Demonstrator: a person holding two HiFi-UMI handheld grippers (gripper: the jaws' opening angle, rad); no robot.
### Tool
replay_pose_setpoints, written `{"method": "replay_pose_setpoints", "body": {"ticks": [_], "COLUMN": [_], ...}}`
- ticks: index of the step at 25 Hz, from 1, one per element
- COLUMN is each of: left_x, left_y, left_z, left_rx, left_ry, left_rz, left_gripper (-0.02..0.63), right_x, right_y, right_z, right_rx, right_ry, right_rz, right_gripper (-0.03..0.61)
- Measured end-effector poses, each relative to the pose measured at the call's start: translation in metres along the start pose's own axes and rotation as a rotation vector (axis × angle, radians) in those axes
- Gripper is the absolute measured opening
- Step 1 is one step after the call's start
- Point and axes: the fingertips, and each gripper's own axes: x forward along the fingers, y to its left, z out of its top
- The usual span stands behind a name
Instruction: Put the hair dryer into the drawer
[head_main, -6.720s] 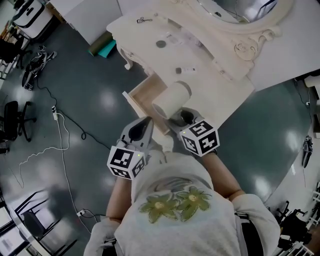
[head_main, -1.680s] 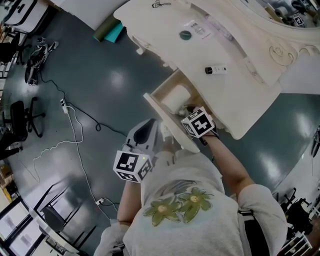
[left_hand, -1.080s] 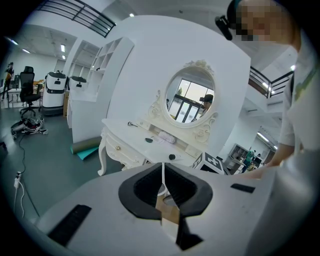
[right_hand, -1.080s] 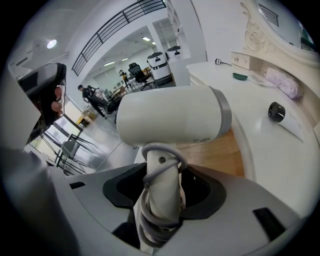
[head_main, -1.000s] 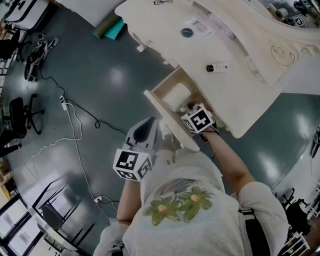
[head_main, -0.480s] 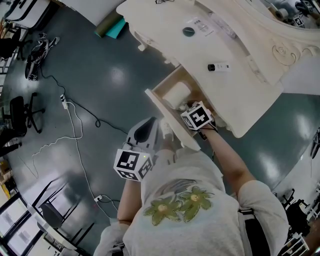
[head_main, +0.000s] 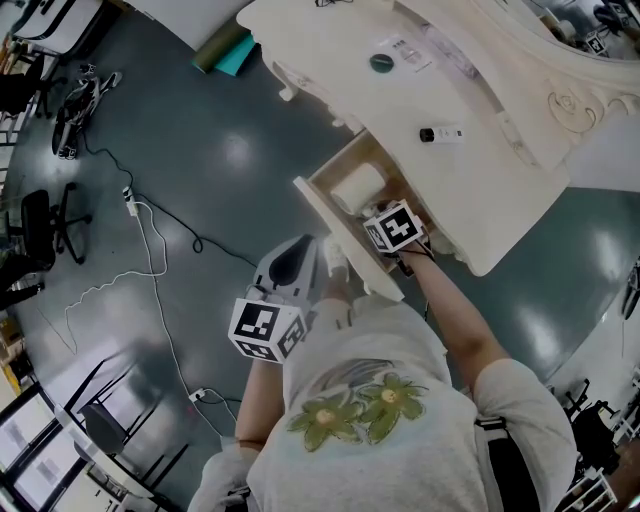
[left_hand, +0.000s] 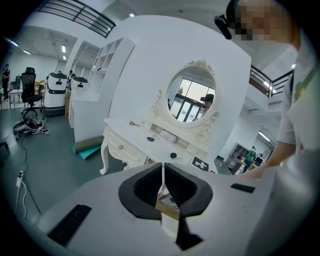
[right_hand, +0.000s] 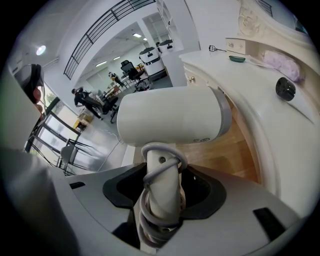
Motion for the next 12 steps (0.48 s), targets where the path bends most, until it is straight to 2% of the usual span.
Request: {"method": "replay_pose_setpoints", "body": {"ticks": [12], "left_x": [-0.004], "left_y": [0.003], "left_z": [-0.004], "left_rx": [-0.005], "left_ry": [0.005], "left_rz": [0.005], "left_gripper": [0.023], "right_x": [0.013], "right_y": [-0.005], "right_z": [-0.006], "right_rx": [0.036], "right_ry": [0.026], "right_rz": [-0.007], "right_gripper": [0.219]}}
